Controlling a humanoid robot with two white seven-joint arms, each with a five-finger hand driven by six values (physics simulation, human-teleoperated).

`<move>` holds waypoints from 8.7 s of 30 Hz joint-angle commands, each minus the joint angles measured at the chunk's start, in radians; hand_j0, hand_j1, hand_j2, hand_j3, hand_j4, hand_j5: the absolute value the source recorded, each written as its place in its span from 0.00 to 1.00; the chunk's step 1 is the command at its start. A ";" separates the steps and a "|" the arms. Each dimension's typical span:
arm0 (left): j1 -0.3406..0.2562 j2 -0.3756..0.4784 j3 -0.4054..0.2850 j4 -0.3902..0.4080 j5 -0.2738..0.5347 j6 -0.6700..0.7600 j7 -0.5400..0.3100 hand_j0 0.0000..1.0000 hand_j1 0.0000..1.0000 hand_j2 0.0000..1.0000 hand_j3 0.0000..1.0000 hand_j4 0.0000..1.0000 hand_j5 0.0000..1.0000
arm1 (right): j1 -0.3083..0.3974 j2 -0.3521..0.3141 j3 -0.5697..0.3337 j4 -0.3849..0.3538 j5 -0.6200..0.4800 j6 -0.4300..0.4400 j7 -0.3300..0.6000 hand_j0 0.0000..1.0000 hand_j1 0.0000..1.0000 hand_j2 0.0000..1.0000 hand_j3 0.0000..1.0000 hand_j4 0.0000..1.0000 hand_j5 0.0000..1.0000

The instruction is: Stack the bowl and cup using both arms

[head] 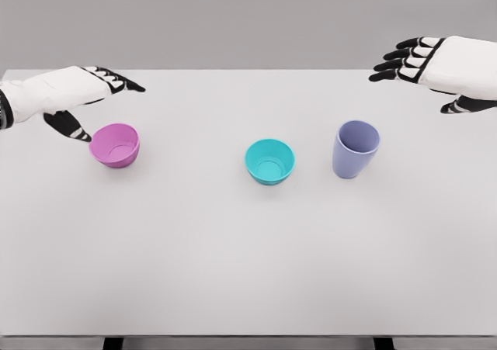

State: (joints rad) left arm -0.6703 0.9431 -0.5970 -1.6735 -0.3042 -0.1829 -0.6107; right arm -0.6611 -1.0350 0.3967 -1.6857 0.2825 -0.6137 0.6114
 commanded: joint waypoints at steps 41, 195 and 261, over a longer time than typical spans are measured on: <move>-0.120 -0.033 -0.285 0.189 0.083 0.036 0.000 1.00 1.00 1.00 1.00 1.00 1.00 | 0.000 0.006 -0.001 0.000 -0.005 0.003 -0.001 1.00 1.00 1.00 1.00 1.00 1.00; -0.173 -0.438 -0.325 0.003 -0.105 0.037 0.000 0.65 0.65 0.65 0.65 0.65 0.65 | 0.008 0.042 -0.003 0.001 -0.005 0.003 -0.001 1.00 1.00 1.00 1.00 1.00 1.00; -0.190 -0.553 -0.365 0.176 -0.153 0.023 0.000 1.00 1.00 1.00 1.00 1.00 1.00 | 0.009 0.042 -0.003 0.001 -0.005 0.003 -0.001 1.00 1.00 1.00 1.00 1.00 1.00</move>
State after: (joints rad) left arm -0.8606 0.3895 -0.9626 -1.4967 -0.4593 -0.1596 -0.6112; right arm -0.6519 -0.9914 0.3946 -1.6843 0.2822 -0.6137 0.6114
